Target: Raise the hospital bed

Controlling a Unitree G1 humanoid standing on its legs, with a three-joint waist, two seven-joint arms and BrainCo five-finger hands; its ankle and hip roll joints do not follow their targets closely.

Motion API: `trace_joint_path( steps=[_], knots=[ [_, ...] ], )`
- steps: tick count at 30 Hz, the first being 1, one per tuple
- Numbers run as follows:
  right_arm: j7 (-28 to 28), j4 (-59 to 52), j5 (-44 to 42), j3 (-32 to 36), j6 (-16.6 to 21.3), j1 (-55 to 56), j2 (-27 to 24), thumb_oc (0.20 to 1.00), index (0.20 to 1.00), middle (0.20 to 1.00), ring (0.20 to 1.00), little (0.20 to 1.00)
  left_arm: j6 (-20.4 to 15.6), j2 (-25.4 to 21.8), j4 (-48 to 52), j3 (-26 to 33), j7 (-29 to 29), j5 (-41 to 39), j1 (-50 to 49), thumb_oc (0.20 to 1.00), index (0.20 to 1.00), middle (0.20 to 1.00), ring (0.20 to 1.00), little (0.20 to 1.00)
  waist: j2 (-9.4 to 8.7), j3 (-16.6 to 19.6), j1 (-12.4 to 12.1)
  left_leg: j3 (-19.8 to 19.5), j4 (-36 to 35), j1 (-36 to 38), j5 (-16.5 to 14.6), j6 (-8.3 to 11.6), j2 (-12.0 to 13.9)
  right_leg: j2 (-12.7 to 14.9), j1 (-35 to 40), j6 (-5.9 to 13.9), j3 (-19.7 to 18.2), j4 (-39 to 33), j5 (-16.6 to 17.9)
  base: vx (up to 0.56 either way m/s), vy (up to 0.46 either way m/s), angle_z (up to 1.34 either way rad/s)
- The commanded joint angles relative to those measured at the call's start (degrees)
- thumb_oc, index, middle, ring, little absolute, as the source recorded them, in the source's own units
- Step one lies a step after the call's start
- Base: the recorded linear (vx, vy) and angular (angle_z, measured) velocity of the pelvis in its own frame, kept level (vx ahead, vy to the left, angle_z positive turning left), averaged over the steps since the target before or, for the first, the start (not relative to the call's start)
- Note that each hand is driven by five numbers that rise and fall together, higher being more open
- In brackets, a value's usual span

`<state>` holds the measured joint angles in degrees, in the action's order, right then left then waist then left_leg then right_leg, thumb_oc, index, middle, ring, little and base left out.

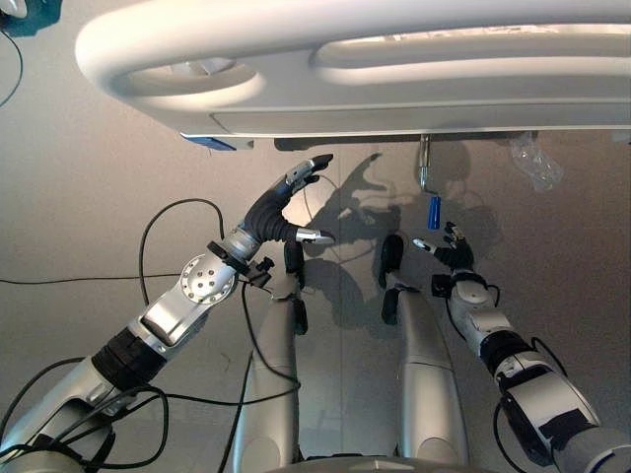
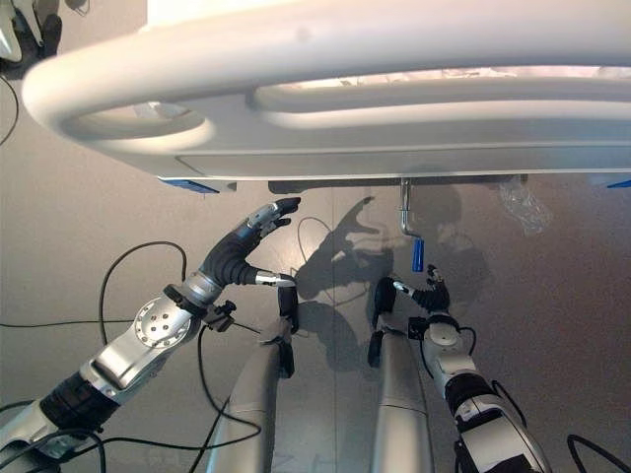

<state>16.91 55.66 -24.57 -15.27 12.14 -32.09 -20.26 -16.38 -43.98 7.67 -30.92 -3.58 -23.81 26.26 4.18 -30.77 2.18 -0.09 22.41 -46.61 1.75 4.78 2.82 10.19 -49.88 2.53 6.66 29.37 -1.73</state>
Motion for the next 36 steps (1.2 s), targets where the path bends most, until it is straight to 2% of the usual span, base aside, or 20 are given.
trace_joint_path(
  steps=[1, 5, 22, 28, 32, 36],
  knots=[
    [0.65, -2.38, -1.54, 0.18, 1.31, 1.22, -1.4, 1.0, 1.0, 1.0, 1.0, 1.0, -2.85, -0.18, 5.06, 1.17, -0.46, -1.28, -0.67, 1.0, 1.0, 1.0, 1.0, 1.0, 1.2, 0.97, 0.39, 1.35, 0.87, -0.01, -1.23, -1.09, -1.02, 0.09, 1.46, 3.83, -0.67, -2.03, 1.56, 0.0, 0.0, 0.0],
    [0.96, 0.2, -4.3, -0.45, 1.14, -2.45, -2.1, 1.0, 1.0, 1.0, 1.0, 1.0, -3.11, -2.04, 11.37, 1.83, -1.49, -3.08, 0.12, 1.0, 1.0, 1.0, 1.0, 1.0, 1.45, 0.97, -0.13, 0.93, 2.7, -5.26, -1.36, -0.85, -0.75, 0.04, -3.73, 3.45, -0.63, 0.5, 0.95, -0.03, -0.021, 0.02],
    [1.15, 1.01, -7.12, -1.32, 1.33, -11.06, -8.11, 1.0, 1.0, 1.0, 1.0, 1.0, -2.6, -3.67, 13.01, -0.11, -1.01, -3.24, 1.37, 1.0, 1.0, 1.0, 1.0, 1.0, 1.77, 0.97, -0.57, 0.7, 0.46, -8.44, 0.04, -0.64, -0.64, 0.04, -7.41, 3.82, -0.04, -0.46, 1.44, 0.0, -0.001, 0.0],
    [1.83, -0.74, -7.31, -0.95, 1.83, -12.49, -8.76, 1.0, 1.0, 1.0, 1.0, 1.0, -2.36, -3.72, 13.66, 0.39, -1.19, -2.69, 0.83, 1.0, 1.0, 1.0, 1.0, 1.0, 1.23, 0.97, -0.56, 0.6, -0.28, -8.45, 0.13, -0.64, -0.67, -0.09, -7.28, 3.83, 0.32, -1.13, 1.38, 0.0, -0.006, 0.0],
    [2.03, 0.86, -6.92, -2.56, 1.41, -15.36, -7.43, 1.0, 1.0, 1.0, 1.0, 1.0, -3.01, -5.57, 14.14, 1.37, -1.55, -3.94, 0.74, 1.0, 1.0, 1.0, 1.0, 1.0, 0.22, 0.97, -0.65, 0.88, -0.79, -8.07, 0.22, -0.51, -0.46, -0.43, -7.18, 3.63, -0.04, -1.76, 1.6, 0.01, -0.024, 0.0],
    [1.4, 2.58, -7.61, -2.77, 1.14, -16.12, -7.47, 1.0, 1.0, 1.0, 1.0, 1.0, -3.05, -5.29, 14.51, 0.67, -1.29, -4.27, 1.2, 1.0, 1.0, 1.0, 1.0, 1.0, 0.24, 0.97, -1.09, 0.6, -0.66, -8.54, 0.3, -0.49, -0.54, -0.4, -7.3, 3.62, 0.18, -1.87, 1.45, 0.0, 0.0, 0.0]
  ],
)
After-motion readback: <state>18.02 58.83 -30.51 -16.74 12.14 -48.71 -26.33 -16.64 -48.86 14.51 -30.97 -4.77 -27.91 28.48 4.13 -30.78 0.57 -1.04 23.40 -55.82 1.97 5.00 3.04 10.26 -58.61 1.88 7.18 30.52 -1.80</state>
